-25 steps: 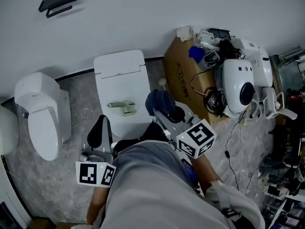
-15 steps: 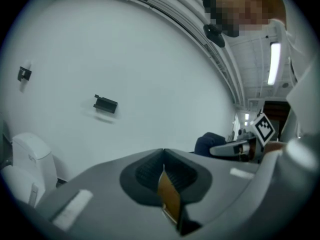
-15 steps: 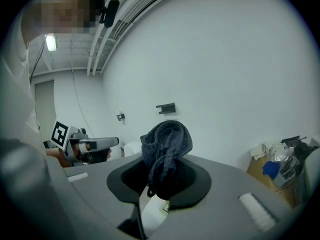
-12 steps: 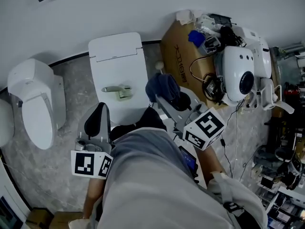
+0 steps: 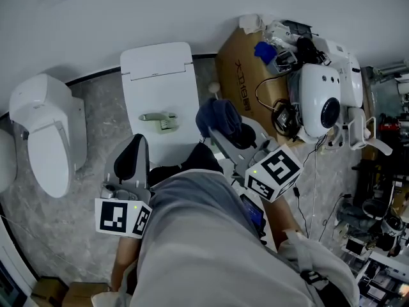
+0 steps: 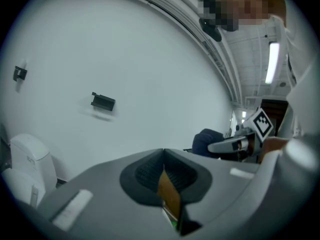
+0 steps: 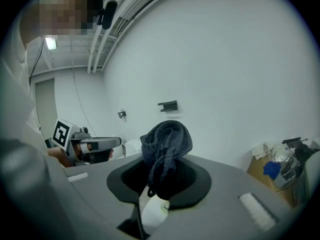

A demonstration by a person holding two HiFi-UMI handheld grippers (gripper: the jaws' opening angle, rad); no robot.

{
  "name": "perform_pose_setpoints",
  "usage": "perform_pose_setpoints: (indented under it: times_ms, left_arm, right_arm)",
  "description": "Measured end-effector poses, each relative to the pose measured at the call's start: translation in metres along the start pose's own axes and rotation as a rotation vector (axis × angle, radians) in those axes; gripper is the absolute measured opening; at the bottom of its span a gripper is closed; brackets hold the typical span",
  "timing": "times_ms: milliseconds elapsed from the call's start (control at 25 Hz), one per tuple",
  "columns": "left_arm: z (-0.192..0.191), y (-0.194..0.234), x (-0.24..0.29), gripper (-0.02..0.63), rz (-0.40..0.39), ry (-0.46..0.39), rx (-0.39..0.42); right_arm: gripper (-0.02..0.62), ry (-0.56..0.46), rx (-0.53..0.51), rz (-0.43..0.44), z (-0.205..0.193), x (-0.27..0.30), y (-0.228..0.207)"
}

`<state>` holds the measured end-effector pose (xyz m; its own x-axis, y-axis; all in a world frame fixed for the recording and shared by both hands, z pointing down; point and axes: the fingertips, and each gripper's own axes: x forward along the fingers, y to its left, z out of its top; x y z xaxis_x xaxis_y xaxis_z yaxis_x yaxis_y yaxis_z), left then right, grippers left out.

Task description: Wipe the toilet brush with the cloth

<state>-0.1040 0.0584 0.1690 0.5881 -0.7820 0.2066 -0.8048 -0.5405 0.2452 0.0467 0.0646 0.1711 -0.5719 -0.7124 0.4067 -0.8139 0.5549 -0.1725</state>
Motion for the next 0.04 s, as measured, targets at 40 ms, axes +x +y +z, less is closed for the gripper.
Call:
perform_pose_setpoints:
  times_ms: [40]
  left_arm:
    - [0.0001,0.0006,0.0000,0.000,-0.001,0.001,0.005]
  right_arm:
    - [0.087,0.001,-0.002,0.000,-0.0001,0.0006,0.0007]
